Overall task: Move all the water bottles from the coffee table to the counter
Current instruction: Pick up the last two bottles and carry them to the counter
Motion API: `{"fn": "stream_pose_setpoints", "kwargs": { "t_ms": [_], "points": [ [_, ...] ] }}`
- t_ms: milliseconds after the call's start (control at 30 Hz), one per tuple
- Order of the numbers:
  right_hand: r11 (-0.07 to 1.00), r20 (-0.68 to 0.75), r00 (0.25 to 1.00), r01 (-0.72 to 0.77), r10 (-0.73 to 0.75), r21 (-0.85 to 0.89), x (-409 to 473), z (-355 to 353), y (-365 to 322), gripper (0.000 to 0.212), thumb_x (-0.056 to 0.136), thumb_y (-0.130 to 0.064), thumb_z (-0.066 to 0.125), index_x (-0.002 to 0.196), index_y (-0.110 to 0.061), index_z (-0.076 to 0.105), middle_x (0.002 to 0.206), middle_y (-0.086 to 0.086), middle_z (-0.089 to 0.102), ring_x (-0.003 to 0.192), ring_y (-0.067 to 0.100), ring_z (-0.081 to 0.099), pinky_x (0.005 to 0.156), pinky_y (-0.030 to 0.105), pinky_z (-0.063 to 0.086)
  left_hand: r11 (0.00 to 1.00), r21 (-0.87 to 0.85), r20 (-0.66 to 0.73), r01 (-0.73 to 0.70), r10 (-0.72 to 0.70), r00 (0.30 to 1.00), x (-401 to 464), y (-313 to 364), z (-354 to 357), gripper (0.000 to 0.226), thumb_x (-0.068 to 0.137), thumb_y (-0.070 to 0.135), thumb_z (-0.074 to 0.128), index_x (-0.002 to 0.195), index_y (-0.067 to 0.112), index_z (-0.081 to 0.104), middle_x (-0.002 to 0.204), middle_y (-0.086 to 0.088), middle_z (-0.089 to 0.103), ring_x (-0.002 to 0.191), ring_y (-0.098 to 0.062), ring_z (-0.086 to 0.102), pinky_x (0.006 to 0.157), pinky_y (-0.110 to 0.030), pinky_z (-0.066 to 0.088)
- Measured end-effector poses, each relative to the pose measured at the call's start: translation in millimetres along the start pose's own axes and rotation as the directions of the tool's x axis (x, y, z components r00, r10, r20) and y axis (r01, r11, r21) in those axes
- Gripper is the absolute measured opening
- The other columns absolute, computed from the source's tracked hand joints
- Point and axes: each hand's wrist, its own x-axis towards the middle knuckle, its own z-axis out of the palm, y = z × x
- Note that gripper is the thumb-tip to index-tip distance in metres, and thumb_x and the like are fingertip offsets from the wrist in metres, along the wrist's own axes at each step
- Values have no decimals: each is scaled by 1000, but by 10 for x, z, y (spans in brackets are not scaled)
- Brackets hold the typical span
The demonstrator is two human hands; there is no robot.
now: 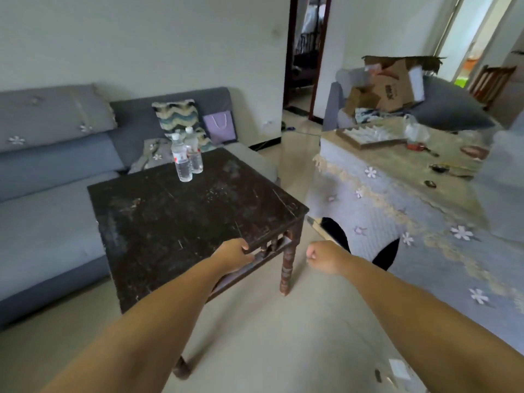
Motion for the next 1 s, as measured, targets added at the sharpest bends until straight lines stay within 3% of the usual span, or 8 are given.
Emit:
{"fn": "stream_pose_setpoints", "kwargs": {
  "t_ms": [167, 467, 767, 867, 1000],
  "points": [
    [994, 64, 996, 72, -67, -82, 749, -139, -252, 31, 97, -26, 50, 122, -10, 62, 122, 11, 64, 117, 28, 59, 102, 35, 46, 995, -49, -11, 83, -84, 996, 415, -164, -118, 42, 93, 32, 58, 129, 10, 54, 130, -10, 59, 118, -28, 56, 97, -34, 46],
    [972, 161, 964, 224, -211, -67, 2255, -340, -934, 26, 97, -23, 52, 117, -10, 63, 120, 9, 65, 112, 25, 60, 100, 33, 47, 968, -152, -73, 199, -212, 974, 1503, -890, -826, 44, 92, 37, 59, 127, 10, 56, 126, -9, 62, 115, -25, 58, 93, -30, 45],
    [974, 117, 969, 224, -218, -40, 3642, -862, -1540, 23, 98, -22, 51, 115, -10, 62, 118, 9, 64, 110, 24, 60, 96, 30, 45, 954, -240, -198, 181, -231, 953, 2688, -1268, -1859, 41, 88, 34, 64, 121, 9, 60, 118, -10, 66, 112, -25, 61, 96, -31, 46],
    [975, 160, 965, 219, -209, -46, 3947, -815, -1662, 24, 98, -22, 52, 117, -10, 61, 118, 7, 63, 108, 23, 61, 93, 30, 46, 937, -283, -173, 207, -262, 949, 2936, -1386, -1899, 43, 88, 34, 65, 121, 9, 60, 118, -10, 66, 112, -25, 61, 96, -30, 47],
    [977, 196, 959, 213, -204, -30, 4464, -733, -1839, 25, 97, -23, 53, 118, -11, 61, 121, 7, 63, 112, 22, 60, 100, 32, 47, 892, -370, -127, 261, -327, 937, 3259, -1639, -1891, 44, 87, 33, 66, 123, 9, 59, 120, -10, 66, 111, -24, 62, 94, -28, 47]
  ]
}}
